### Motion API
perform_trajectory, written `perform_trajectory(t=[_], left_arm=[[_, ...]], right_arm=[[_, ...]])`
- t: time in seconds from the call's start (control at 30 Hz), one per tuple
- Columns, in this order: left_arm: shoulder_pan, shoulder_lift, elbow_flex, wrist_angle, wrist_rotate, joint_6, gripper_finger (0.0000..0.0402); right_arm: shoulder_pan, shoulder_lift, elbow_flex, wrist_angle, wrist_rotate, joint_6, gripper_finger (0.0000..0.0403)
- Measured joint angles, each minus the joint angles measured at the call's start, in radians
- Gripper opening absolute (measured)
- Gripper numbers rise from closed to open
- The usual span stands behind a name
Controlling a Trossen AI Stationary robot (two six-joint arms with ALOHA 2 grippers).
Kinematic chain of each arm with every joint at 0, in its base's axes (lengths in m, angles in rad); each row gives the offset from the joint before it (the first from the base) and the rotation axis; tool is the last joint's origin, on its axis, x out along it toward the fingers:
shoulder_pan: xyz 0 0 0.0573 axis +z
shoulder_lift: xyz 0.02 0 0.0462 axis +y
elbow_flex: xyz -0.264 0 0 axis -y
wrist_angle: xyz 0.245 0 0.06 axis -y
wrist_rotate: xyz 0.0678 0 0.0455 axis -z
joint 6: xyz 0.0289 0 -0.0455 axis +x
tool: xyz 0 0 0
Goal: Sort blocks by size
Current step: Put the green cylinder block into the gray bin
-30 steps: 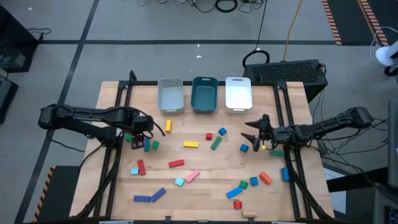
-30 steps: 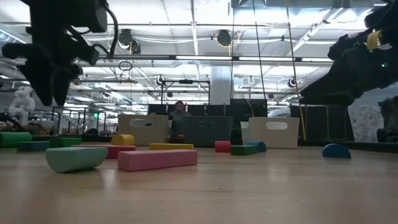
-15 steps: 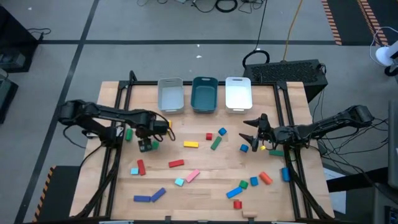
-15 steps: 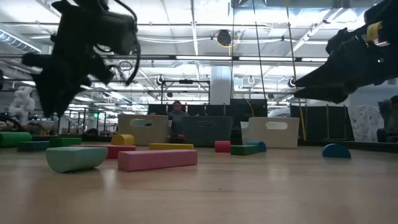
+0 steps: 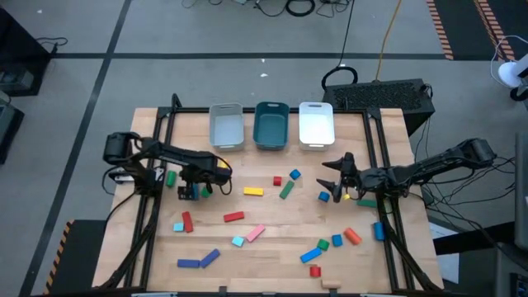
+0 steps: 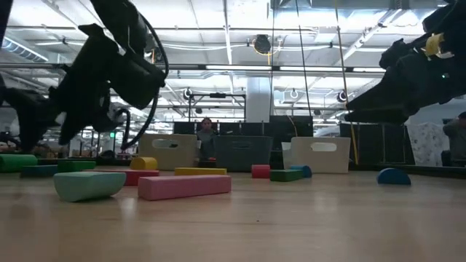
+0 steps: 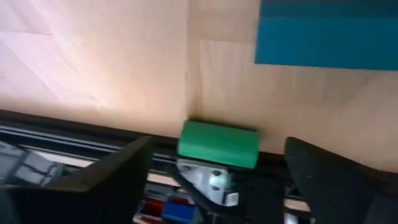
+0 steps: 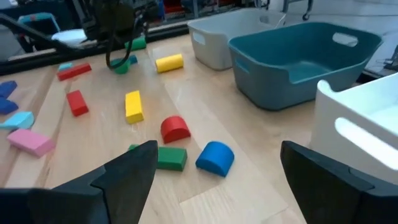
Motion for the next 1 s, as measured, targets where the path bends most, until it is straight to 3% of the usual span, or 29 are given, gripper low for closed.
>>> perform_trajectory(t=[0.1,0.27,0.53,0.83,1.0], left_arm=[[0.014,0.003,-0.013,0.003,0.026,0.017,0.0394],[0.028,-0.015,-0.079,0.036,0.091,0.035,0.0379],[0.029,-0.041,-0.072,0.036,0.071,0.031,0.0377],[0.034,0.037,-0.045,-0.142,0.094,-0.133,0.0377],[0.044,0.038,-0.045,-0.08,0.108,-0.149,0.0377]], right_arm=[[0.0,0.017,0.0,-0.005,-0.002,0.021,0.0327],[0.0,0.046,0.0,-0.011,-0.006,0.046,0.0327],[0.0,0.08,0.0,0.008,-0.016,0.065,0.0327],[0.0,0.088,0.0,0.021,-0.054,0.069,0.0327],[0.0,0.088,0.0,0.026,-0.054,0.067,0.0327]])
